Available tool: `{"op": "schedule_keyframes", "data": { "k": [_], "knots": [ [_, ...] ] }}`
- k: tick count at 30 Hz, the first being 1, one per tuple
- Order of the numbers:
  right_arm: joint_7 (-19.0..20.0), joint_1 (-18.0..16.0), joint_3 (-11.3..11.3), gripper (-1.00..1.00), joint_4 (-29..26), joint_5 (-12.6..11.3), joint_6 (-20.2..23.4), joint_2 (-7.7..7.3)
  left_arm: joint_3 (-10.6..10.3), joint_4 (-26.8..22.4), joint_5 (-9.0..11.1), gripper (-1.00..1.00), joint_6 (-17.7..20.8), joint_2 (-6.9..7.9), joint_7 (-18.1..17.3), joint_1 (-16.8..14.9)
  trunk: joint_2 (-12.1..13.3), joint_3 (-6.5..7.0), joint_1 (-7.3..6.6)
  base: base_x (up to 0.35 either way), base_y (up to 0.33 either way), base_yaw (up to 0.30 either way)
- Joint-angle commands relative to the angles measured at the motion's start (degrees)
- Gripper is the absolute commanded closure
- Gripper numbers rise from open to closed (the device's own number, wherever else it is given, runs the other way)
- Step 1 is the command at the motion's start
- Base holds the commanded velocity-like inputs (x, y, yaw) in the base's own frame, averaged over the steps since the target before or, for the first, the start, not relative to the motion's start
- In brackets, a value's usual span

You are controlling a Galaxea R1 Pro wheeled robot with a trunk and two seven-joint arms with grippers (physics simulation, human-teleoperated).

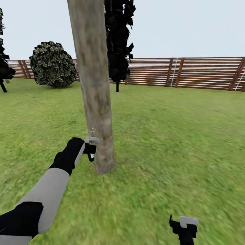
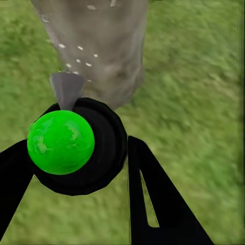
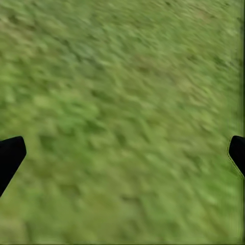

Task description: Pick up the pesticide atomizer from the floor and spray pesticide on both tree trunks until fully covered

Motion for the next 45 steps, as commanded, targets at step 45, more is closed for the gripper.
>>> {"op": "schedule_keyframes", "data": {
  "k": [45],
  "knots": [
    [-0.26, -0.03, 0.32, -1.0, 0.04, -0.05, -0.04, 0.0, 3.52, 0.7, -0.75, 1.0, -0.14, 8.6, -0.33, 0.18, -0.02, -0.05, -0.01, 0.037, -0.273, 0.07]
  ]
}}
